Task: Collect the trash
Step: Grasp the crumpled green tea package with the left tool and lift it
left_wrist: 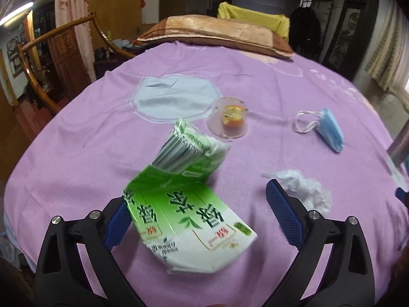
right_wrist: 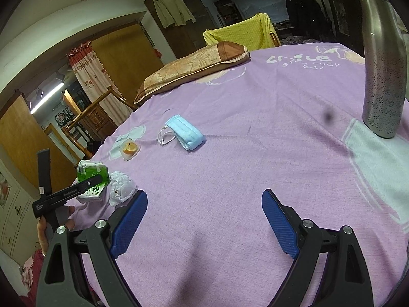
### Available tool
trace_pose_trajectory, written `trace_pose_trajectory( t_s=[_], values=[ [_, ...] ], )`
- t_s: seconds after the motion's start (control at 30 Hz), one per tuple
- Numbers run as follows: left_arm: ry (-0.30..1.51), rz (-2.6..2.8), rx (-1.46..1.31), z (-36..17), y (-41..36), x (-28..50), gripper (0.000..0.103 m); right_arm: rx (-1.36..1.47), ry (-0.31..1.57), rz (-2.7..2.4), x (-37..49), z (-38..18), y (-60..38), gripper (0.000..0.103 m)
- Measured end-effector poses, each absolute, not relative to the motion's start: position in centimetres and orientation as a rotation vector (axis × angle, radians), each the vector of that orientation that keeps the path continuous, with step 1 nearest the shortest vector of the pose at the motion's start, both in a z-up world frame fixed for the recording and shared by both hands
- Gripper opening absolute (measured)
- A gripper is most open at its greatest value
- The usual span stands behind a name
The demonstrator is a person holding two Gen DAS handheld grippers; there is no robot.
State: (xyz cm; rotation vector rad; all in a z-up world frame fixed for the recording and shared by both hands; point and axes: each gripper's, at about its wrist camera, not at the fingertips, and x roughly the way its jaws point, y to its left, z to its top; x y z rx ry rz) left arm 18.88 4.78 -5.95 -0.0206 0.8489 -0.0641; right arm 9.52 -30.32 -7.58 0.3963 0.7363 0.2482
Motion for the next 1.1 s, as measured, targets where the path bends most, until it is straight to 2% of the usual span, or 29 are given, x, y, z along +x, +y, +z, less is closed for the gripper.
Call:
trace_pose_trajectory(
  t_s=[0.37,0.6,0.8,1.1],
  values=[
    [0.832,0.049,-0.057,-4.5,9.9,17.1,0.096,0.385,0.738,0.257,9.5,-7.5,-30.0,0.089],
    [0.828,0.027,-0.011,-4.7,7.1,19.3,0.096,0.395,0.745,0.255,9.6,-7.6,-30.0,0.089],
    [0.899,0.052,0.033,-6.6,6.4,22.4,0.096,0.396,0.762,0.266,9.8,-7.8,-29.9,0.089],
    [0.994,-0.017,-0.102,-7.8,8.4,23.8,0.096,0.234,0.841,0.398,12.7,-6.5,-21.9,0.089]
  ],
)
